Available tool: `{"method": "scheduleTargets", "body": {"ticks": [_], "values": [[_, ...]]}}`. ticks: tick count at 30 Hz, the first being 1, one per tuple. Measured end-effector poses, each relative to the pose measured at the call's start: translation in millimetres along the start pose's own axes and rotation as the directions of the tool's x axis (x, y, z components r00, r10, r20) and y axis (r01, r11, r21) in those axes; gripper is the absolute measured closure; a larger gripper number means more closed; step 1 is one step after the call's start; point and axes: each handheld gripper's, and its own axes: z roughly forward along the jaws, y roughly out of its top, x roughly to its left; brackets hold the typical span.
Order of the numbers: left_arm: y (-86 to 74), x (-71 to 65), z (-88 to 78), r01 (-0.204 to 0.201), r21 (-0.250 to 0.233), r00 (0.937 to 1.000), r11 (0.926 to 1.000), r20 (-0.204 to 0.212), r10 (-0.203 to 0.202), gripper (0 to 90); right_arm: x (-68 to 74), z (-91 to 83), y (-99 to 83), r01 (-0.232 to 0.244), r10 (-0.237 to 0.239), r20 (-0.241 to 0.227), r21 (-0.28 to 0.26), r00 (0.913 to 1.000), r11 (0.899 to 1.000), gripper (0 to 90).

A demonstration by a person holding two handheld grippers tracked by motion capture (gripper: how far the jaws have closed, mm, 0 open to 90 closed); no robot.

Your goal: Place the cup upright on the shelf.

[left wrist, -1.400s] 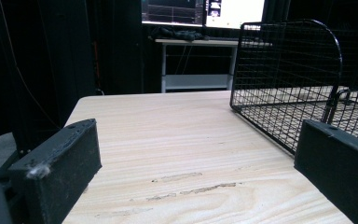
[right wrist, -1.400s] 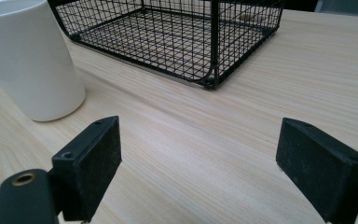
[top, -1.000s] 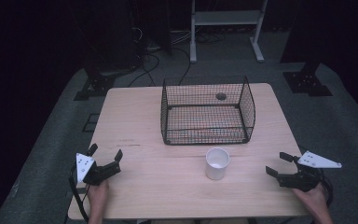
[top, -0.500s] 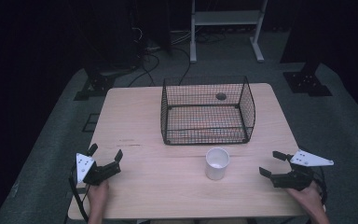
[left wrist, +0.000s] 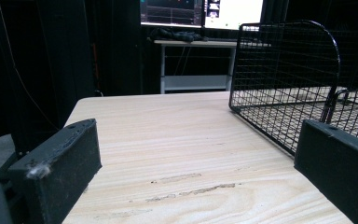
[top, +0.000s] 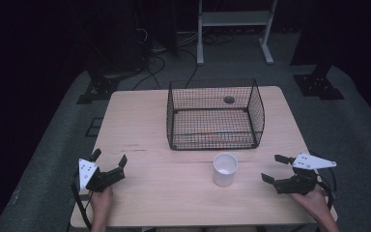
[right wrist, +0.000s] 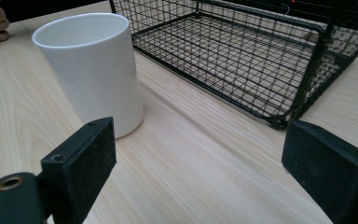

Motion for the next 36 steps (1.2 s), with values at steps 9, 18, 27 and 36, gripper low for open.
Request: {"method": "scheduleTargets", "body": {"ticks": [9,18,27,36], "values": [[0.0,0.2,-0.1,0.000,-0.001,1.0000,1.0000,0.001,0.000,0.0,4.2,6.6,8.3,0.018,-0.018,-0.029,-0.005,0.9994,1.000,8.9],[0.0,0.2,0.0,0.000,-0.001,1.0000,1.0000,0.001,0.000,0.0,10.9,11.2,17.1,0.030,-0.031,-0.079,-0.013,0.9964,0.999,8.5],[0.0,0.1,-0.1,0.001,-0.002,1.0000,1.0000,0.000,-0.001,0.0,17.6,15.9,24.4,0.050,-0.051,-0.110,-0.008,0.9926,0.999,8.6],[0.0,0.5,-0.2,0.003,-0.002,1.0000,1.0000,0.001,-0.003,0.0,27.4,24.7,34.7,0.066,-0.068,-0.173,-0.017,0.9826,0.998,8.5]]}}
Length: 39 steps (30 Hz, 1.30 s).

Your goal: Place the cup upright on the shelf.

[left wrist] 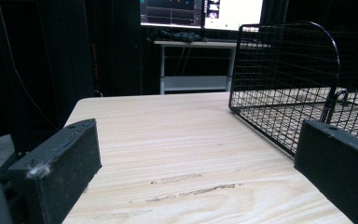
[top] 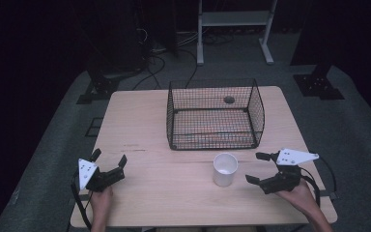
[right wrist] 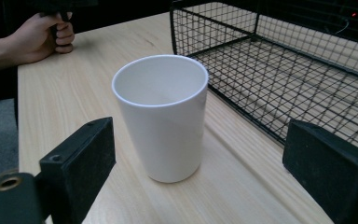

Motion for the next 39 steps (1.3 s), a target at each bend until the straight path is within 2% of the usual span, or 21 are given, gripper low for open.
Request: {"method": "scheduleTargets", "body": {"ticks": [14,27,39], "values": [[0.0,0.2,-0.1,0.002,-0.001,1.0000,1.0000,0.000,-0.002,0.0,10.8,16.3,12.3,0.016,-0.016,-0.065,0.007,0.9978,1.000,4.7],[0.0,0.5,-0.2,0.002,-0.002,1.0000,1.0000,0.001,-0.002,0.0,20.9,41.4,25.7,0.053,-0.049,-0.080,0.050,0.9956,0.997,2.3],[0.0,0.4,-0.3,0.002,-0.002,1.0000,1.0000,0.002,-0.002,0.0,19.1,58.4,24.4,0.054,-0.049,-0.065,0.084,0.9967,0.995,2.2]]}}
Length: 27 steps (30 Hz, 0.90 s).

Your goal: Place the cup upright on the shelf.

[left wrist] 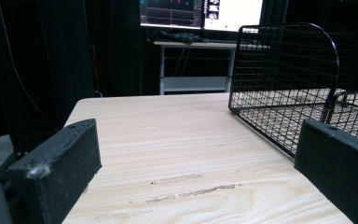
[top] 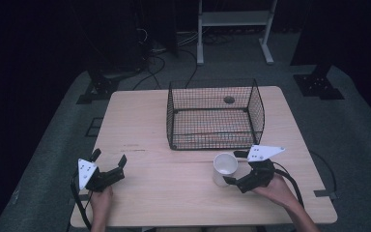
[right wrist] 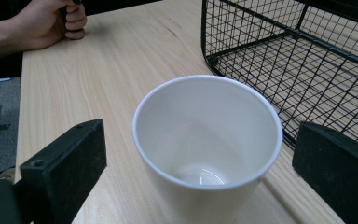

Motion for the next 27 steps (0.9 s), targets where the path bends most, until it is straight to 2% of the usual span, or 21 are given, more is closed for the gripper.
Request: {"method": "scheduleTargets", "body": {"ticks": [11,16,19,20,27], "values": [[0.0,0.2,-0.1,0.002,0.000,1.0000,1.0000,0.000,-0.002,0.0,-0.2,19.4,1.0,0.002,-0.001,-0.002,0.034,1.0000,0.999,2.2],[0.0,0.3,-0.1,0.003,-0.001,1.0000,1.0000,0.000,-0.003,0.0,-0.5,27.3,3.5,0.001,0.001,-0.025,0.054,0.9997,0.999,2.3],[0.0,0.4,-0.2,0.004,-0.001,1.0000,1.0000,0.000,-0.004,0.0,-1.1,29.2,6.1,0.006,-0.004,-0.030,0.067,0.9995,0.998,9.7],[-0.1,0.6,-0.2,0.005,-0.002,1.0000,1.0000,0.001,-0.005,0.0,-1.7,29.0,6.7,0.006,-0.003,-0.033,0.067,0.9994,0.998,14.9],[-0.1,0.7,-0.3,0.009,-0.004,1.0000,1.0000,0.002,-0.009,0.0,-3.6,28.2,9.0,0.005,-0.002,-0.040,0.077,0.9992,0.997,18.0]]}}
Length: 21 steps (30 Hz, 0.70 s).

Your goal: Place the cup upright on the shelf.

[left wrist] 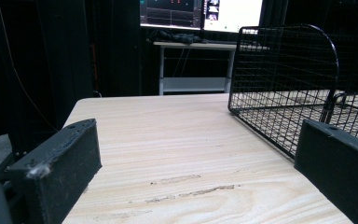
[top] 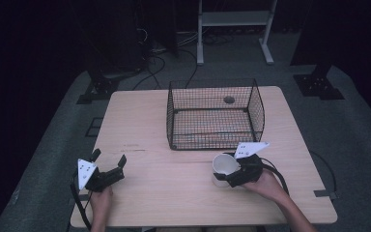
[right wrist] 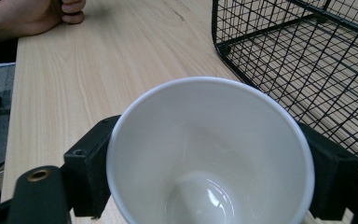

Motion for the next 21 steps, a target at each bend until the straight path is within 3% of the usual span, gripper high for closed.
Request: {"method": "scheduleTargets", "body": {"ticks": [7,14,21], "values": [[0.0,0.0,0.0,-0.001,0.001,1.0000,1.0000,0.000,0.001,0.0,-2.2,-3.7,4.6,-0.008,0.008,-0.016,-0.005,0.9998,1.000,18.2],[0.0,0.1,0.0,0.001,0.001,1.0000,1.0000,0.001,-0.001,0.0,-8.7,-10.5,22.4,-0.004,0.003,-0.030,-0.012,0.9995,1.000,18.3],[0.0,0.1,0.0,-0.001,0.003,1.0000,1.0000,0.002,0.001,0.0,-15.7,-15.3,40.5,-0.012,0.010,-0.076,-0.030,0.9971,0.999,18.3]]}}
